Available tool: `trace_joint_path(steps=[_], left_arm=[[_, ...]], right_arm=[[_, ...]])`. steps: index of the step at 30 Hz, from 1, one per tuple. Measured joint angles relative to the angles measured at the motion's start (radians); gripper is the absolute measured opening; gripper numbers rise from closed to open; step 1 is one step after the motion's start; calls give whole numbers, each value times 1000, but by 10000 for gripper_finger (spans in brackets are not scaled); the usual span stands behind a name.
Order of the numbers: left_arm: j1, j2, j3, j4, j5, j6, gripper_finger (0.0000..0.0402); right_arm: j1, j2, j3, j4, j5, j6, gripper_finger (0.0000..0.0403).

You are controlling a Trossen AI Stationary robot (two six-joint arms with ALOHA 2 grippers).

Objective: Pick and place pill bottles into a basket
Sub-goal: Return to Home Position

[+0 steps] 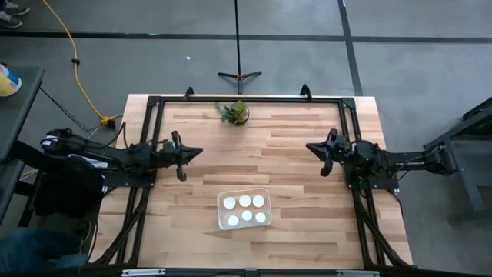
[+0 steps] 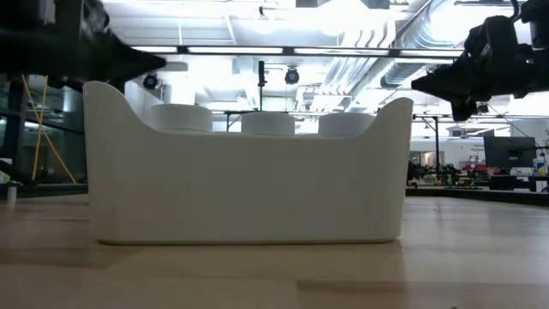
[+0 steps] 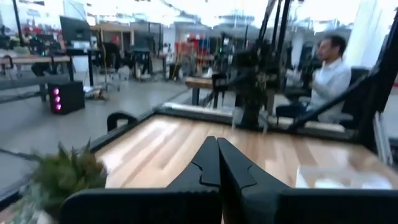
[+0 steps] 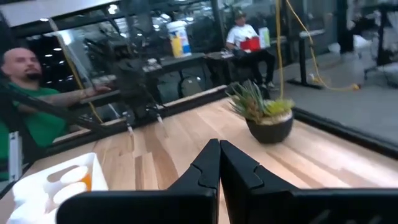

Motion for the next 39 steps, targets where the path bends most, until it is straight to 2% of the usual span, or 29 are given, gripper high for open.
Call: trace_joint_path(steps=[7, 13, 17, 24, 28, 31, 34, 39], left_arm=[[0, -65, -17, -149, 38, 4, 22], [0, -69, -32, -247, 101, -55, 22], [12, -80, -32, -266, 128, -36, 22], [107, -225, -33, -310, 200, 13, 22], [115, -336, -33, -475, 225, -32, 22], [88, -409, -33, -574, 223, -81, 22], [58, -463, -33, -575, 171, -77, 22], [37, -470, -33, -580, 145, -58, 22]], right_arm=[[0, -24, 0, -26, -61, -29, 0], [-1, -48, 0, -29, -62, -62, 0], [-1, -55, 0, -36, -63, -75, 0], [-1, -61, 0, -45, -61, -72, 0], [-1, -62, 0, -45, -61, -64, 0], [-1, -66, 0, -51, -65, -52, 0], [-1, -66, 0, -55, -66, -51, 0], [-1, -66, 0, -47, -61, -54, 0]])
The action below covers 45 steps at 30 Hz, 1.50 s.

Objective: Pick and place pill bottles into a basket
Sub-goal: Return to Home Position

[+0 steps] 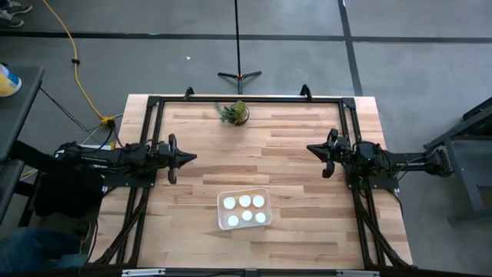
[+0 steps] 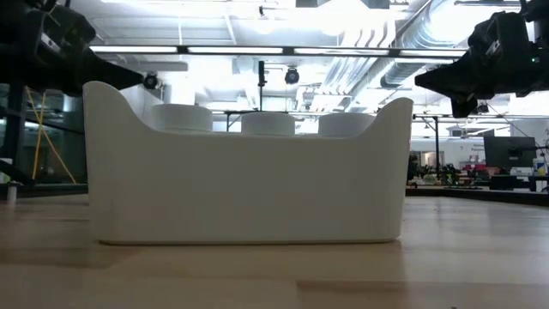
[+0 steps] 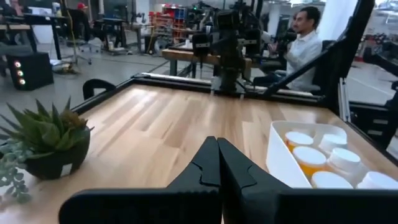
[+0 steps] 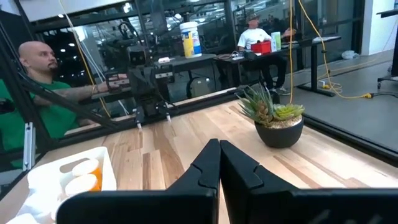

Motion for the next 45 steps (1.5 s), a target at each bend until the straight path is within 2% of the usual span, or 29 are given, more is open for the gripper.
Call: trace_joint_path(steps=[3, 9, 14, 31, 39, 45], left_arm=[[1, 2, 3, -18, 2, -34, 22], [1, -14, 57, -158, 0, -51, 22], [1, -82, 54, -172, 2, -52, 22], [1, -78, 54, -179, 33, -51, 28], [2, -78, 54, -179, 33, -44, 59], [2, -78, 54, -179, 33, -44, 59]], right_arm=[[0, 0, 1, 26, -1, -1, 0], [0, 0, 15, 30, -1, -32, 0], [0, 0, 15, 10, -5, -18, 0], [0, 0, 8, -5, 8, -42, 0], [0, 0, 8, -5, 7, -42, 0], [0, 1, 8, -5, 7, -42, 0]])
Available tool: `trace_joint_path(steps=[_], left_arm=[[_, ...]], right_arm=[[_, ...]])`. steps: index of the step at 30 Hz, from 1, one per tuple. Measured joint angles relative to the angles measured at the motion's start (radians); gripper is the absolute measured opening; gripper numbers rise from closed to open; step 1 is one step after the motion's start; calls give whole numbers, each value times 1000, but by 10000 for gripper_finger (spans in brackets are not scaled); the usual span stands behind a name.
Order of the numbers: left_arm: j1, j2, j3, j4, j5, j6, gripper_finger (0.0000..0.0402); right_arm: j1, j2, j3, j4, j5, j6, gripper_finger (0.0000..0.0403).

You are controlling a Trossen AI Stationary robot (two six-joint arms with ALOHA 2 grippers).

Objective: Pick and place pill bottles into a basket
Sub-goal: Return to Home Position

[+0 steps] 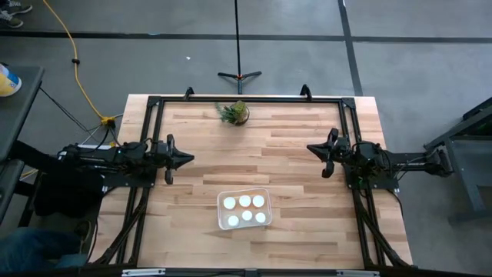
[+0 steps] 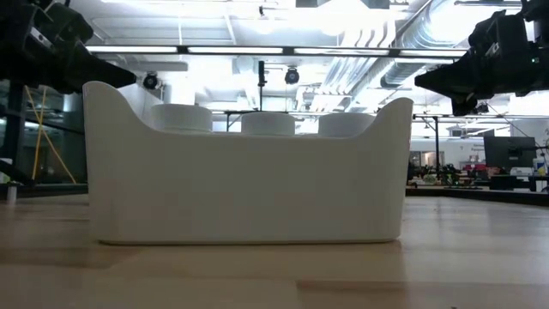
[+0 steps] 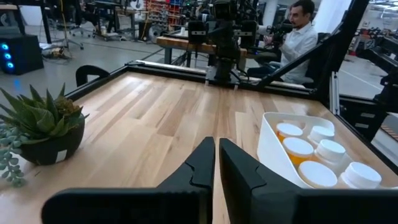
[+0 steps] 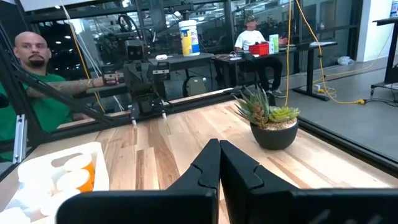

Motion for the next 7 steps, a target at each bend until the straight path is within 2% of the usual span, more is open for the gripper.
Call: trace_joint_path(steps=[7], left_arm=[[0, 0, 0, 0, 0, 0, 57]], right_arm=[[0, 0, 0, -4, 0, 0, 0]])
